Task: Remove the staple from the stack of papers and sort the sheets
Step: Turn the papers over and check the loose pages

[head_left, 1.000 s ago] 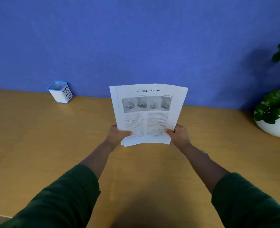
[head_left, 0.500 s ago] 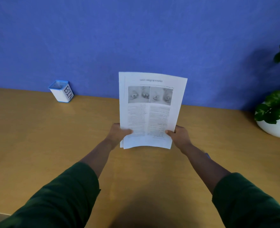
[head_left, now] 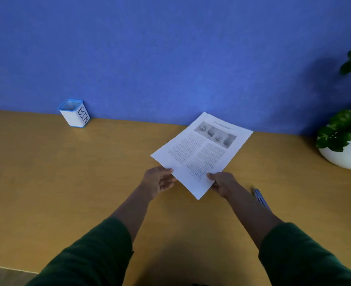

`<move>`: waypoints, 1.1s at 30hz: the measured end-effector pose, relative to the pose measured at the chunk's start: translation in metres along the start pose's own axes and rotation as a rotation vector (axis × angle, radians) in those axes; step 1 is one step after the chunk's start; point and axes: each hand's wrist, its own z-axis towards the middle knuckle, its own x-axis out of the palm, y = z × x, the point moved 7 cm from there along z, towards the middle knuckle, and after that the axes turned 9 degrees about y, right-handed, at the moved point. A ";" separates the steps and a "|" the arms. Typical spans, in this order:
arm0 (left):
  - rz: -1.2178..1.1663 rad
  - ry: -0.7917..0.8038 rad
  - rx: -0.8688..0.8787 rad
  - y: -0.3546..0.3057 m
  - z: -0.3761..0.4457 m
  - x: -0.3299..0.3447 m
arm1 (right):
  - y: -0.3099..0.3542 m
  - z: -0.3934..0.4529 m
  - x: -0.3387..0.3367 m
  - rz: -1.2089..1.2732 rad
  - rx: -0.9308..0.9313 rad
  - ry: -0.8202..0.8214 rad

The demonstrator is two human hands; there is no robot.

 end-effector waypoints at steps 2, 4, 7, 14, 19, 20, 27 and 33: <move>0.064 0.052 -0.056 0.014 -0.001 0.013 | -0.009 0.000 0.004 0.035 0.031 -0.025; 0.125 0.086 -0.113 0.024 -0.004 0.022 | -0.015 0.000 0.007 0.058 0.042 -0.044; 0.189 0.093 -0.189 0.035 -0.005 0.027 | -0.023 0.000 0.010 0.089 0.065 -0.084; 0.241 0.067 -0.301 0.048 -0.003 0.028 | -0.036 0.000 0.010 0.120 0.117 -0.131; 0.261 -0.003 -0.337 0.049 -0.001 0.022 | -0.037 0.000 0.016 0.110 0.143 -0.116; 0.269 -0.020 -0.341 0.049 0.000 0.020 | -0.037 -0.001 0.018 0.104 0.148 -0.105; 0.305 -0.068 -0.346 0.049 0.007 0.018 | -0.029 -0.003 0.008 -0.045 0.056 -0.041; 0.365 -0.074 -0.321 0.043 0.009 0.022 | 0.029 -0.021 -0.046 -1.176 -0.220 -0.373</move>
